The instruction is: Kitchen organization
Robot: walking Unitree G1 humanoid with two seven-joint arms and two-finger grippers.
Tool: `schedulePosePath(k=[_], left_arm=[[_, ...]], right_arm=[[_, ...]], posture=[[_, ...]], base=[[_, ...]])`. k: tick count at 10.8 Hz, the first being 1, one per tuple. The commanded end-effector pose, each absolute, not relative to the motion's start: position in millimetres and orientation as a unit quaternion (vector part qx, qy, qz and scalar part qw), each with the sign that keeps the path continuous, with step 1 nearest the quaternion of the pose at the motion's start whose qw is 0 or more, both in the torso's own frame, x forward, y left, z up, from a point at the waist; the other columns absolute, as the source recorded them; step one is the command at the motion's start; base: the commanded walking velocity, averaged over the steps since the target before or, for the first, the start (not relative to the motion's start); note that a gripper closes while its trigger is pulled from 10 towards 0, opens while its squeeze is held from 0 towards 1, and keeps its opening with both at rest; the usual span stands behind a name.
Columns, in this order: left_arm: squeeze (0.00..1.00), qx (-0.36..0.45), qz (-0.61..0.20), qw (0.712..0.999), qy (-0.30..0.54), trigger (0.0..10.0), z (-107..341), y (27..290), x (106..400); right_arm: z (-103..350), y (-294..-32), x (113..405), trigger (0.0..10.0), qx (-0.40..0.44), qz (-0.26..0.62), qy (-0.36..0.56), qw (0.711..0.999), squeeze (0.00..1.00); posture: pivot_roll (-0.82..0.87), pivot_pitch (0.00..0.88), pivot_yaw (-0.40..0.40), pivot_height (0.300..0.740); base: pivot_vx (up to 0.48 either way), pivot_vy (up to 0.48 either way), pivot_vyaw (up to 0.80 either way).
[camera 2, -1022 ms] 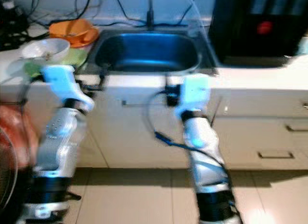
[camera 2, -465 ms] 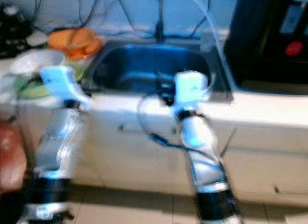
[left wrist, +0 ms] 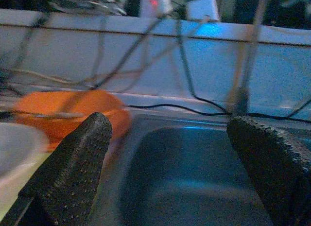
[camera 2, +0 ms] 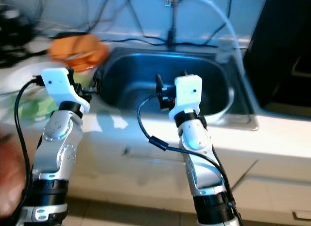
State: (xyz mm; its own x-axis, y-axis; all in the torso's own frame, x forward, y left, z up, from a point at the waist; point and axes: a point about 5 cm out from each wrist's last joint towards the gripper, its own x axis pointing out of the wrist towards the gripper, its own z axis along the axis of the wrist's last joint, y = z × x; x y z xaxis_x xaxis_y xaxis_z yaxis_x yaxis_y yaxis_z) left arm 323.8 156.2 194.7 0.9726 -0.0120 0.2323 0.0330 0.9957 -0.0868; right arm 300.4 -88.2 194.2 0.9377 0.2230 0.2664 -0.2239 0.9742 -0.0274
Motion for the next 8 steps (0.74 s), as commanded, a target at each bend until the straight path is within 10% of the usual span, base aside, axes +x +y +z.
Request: schedulePosePath(k=[1, 8], left_arm=[[0.00, -0.054, -0.020, 0.991, -0.122, 10.0, 198.5, 148.9, 324.4], [0.00, -0.058, -0.006, 0.993, -0.102, 10.0, 192.3, 149.6, 325.6]], right_arm=[[196.7, -94.3, 301.5, 10.0, 0.005, 0.102, -0.140, 0.985, 0.00], [194.6, -93.9, 301.6, 10.0, 0.009, 0.100, -0.132, 0.986, 0.00]], posture=[[-0.03, 0.015, 0.023, 0.740], [-0.02, 0.017, 0.025, 0.740]], base=[[0.000, 0.000, 0.00], [0.000, 0.000, -0.34]])
